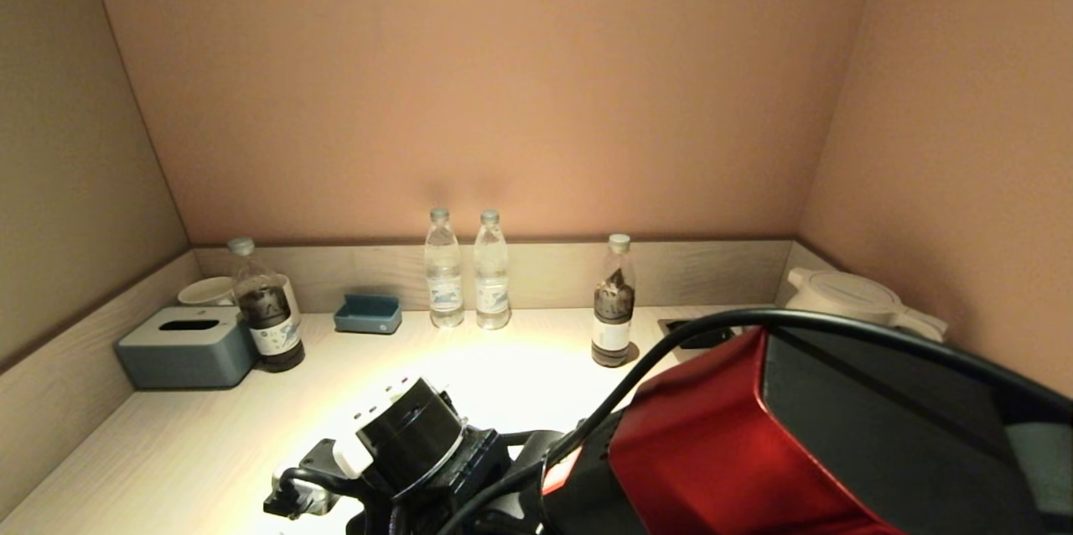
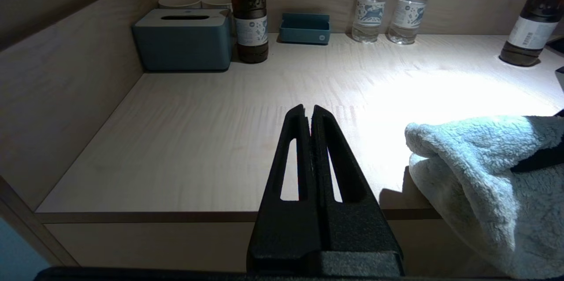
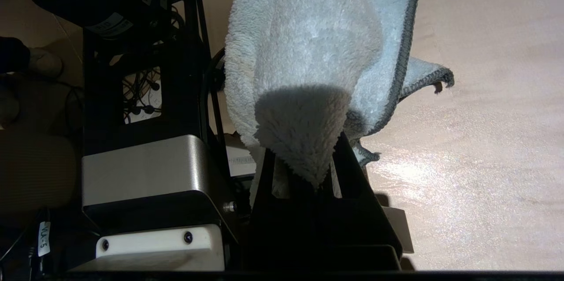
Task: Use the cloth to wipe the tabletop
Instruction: Sweep the stains on the table
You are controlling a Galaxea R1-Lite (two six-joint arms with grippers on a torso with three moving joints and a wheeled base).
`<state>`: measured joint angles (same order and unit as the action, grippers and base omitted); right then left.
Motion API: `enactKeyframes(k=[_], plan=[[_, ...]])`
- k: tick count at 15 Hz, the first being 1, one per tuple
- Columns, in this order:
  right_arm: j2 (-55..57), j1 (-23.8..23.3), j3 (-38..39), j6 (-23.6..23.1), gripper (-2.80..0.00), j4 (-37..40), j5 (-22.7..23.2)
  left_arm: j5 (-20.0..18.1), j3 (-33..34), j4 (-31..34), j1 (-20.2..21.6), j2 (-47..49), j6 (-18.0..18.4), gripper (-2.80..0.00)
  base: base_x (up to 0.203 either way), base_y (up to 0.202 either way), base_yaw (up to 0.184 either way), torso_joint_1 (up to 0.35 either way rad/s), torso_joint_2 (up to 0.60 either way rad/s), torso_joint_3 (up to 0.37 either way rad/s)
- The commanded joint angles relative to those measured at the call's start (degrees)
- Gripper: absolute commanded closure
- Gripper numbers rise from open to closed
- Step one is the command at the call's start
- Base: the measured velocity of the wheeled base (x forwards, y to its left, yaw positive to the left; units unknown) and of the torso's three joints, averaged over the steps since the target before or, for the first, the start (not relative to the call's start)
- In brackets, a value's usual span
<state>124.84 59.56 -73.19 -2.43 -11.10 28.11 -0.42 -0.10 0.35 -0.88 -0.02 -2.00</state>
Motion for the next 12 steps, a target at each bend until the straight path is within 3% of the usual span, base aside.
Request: enactKeyframes(k=[1,4,8,11,12], plan=[[-1.53,0.40,0.25,-0.04,0.00,-0.11,0.19,-0.02,0.01,0.00,0.00,0.02,-0.02,0.00,0.000,0.000,0.000,0.000,0.00,0.000],[-4.66,-0.19,0.28,0.04,0.00,-0.15,-2.68,-0.02,0.01,0.09,0.00,0.02,-0.02,0.00,0.000,0.000,0.000,0.000,0.00,0.000],[-4.66,-9.97,-1.18,1.04,0.00,0.19,-4.61,-0.02,0.01,0.09,0.00,0.02,-0.02,0.00,0.000,0.000,0.000,0.000,0.00,0.000],[-5.30,-19.48,-1.13,4.83,0.00,0.20,-7.53,-0.02,0.01,0.00,0.00,0.02,-0.02,0.00,0.000,0.000,0.000,0.000,0.00,0.000],[-5.54,-20.08,-1.02,5.62,0.00,0.21,-8.12,-0.02,0.01,0.01,0.00,0.02,-0.02,0.00,0.000,0.000,0.000,0.000,0.00,0.000]])
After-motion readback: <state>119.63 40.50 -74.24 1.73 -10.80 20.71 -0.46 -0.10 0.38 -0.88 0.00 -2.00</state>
